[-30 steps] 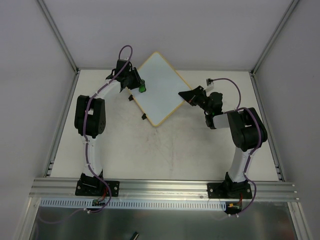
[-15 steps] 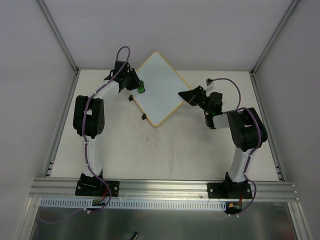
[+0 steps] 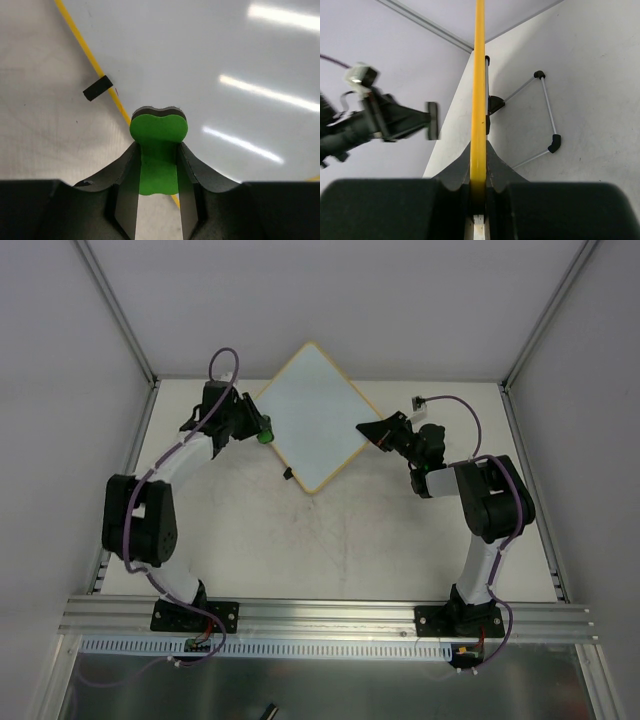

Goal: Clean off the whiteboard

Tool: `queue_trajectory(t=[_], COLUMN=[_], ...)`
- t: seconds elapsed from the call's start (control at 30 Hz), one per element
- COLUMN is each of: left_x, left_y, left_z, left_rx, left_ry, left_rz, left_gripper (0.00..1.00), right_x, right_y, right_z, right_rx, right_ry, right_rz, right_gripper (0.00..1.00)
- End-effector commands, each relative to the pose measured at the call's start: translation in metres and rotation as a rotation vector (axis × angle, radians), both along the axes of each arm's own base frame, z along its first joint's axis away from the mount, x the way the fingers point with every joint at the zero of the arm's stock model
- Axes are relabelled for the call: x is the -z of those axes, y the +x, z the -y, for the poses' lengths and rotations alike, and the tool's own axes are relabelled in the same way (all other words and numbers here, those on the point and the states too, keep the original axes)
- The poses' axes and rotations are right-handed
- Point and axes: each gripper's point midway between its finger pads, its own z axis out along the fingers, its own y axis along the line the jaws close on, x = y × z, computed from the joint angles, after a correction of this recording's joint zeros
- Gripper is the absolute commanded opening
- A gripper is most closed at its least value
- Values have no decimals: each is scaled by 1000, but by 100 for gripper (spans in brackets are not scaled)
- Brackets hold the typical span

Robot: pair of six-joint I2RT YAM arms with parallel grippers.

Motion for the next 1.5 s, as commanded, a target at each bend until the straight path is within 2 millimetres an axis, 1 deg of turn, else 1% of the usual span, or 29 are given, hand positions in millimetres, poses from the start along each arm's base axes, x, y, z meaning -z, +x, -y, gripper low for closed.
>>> queue_trajectory(t=[0.0, 0.07, 0.1, 0.13, 0.17, 0.2, 0.23, 0.27, 0.3, 0.33, 0.37, 0.43, 0.47, 0.5, 0.6, 0.83, 0.87, 0.9, 1.03, 1.07, 1.13, 1.17, 1.23, 1.27, 1.3, 1.33, 1.37, 1.4, 1.47], left_x=[-105, -102, -112, -112, -99, -101, -96, -75, -73, -64, -46, -29, -15, -6, 13, 27, 23, 25, 10, -1, -3, -12, -13, -20, -21, -16, -28, -24, -26], left_y=[-20, -40, -50, -58, -70, -80, -87, -99, -106, -111, -120, -128, -133, -135, -139, -128, -122, -118, -93, -83, -72, -63, -51, -44, -41, -37, -26, -22, -16], left_z=[-14, -24, -28, -31, -34, -36, -38, -43, -46, -49, -52, -53, -53, -52, -51, -50, -45, -41, -16, -10, 0, 4, 10, 12, 14, 15, 18, 20, 22], left_rx=[-14, -30, -36, -38, -35, -32, -36, -44, -50, -55, -54, -45, -41, -33, -26, -26, -13, 2, 108, 135, 174, 180, 187, 178, 177, 172, 164, 160, 150], left_ry=[30, 71, 77, 84, 100, 103, 110, 130, 135, 144, 157, 156, 157, 155, 157, 166, 149, 136, 56, 45, 12, -2, -29, -47, -57, -64, -82, -89, -108], left_rz=[277, 232, 244, 232, 183, 185, 169, 115, 115, 98, 57, 12, -22, -49, -107, -152, -133, -134, -48, -11, 4, 29, 43, 56, 52, 41, 79, 69, 88], left_gripper=[0, 1, 0, 0, 0, 0, 0, 0, 0, 0, 0, 0, 0, 0, 0, 0, 0, 0, 0, 0, 0, 0, 0, 0, 0, 0, 0, 0, 0], right_x=[-46, -45, -45, -46, -46, -45, -46, -45, -46, -45, -45, -46, -45, -43, -43, -40, -39, -40, -39, -40, -37, -36, -36, -37, -38, -40, -41, -42, -49], right_y=[-6, -8, -8, -8, -8, -8, -8, -8, -8, -8, -9, -9, -9, -9, -11, -12, -12, -11, -12, -11, -10, -9, -9, -10, -10, -11, -12, -12, -12], right_z=[-15, -15, -15, -15, -15, -15, -15, -15, -15, -16, -16, -15, -16, -16, -19, -23, -24, -23, -25, -24, -24, -24, -22, -23, -21, -21, -21, -20, -18], right_rx=[-55, -55, -53, -53, -53, -55, -53, -53, -53, -55, -55, -53, -55, -53, -56, -67, -68, -65, -71, -68, -69, -69, -67, -69, -65, -67, -68, -65, -68], right_ry=[4, 1, 0, 1, 1, 1, 1, 0, 0, -1, -3, -4, -10, -16, -36, -42, -43, -42, -44, -40, -37, -32, -31, -29, -31, -29, -29, -26, -16], right_rz=[157, 152, 152, 152, 151, 148, 149, 148, 146, 145, 143, 143, 137, 132, 130, 121, 121, 121, 124, 122, 111, 108, 108, 114, 118, 121, 121, 122, 130], right_gripper=[0, 0, 0, 0, 0, 0, 0, 0, 0, 0, 0, 0, 0, 0, 0, 0, 0, 0, 0, 0, 0, 0, 0, 0, 0, 0, 0, 0, 0])
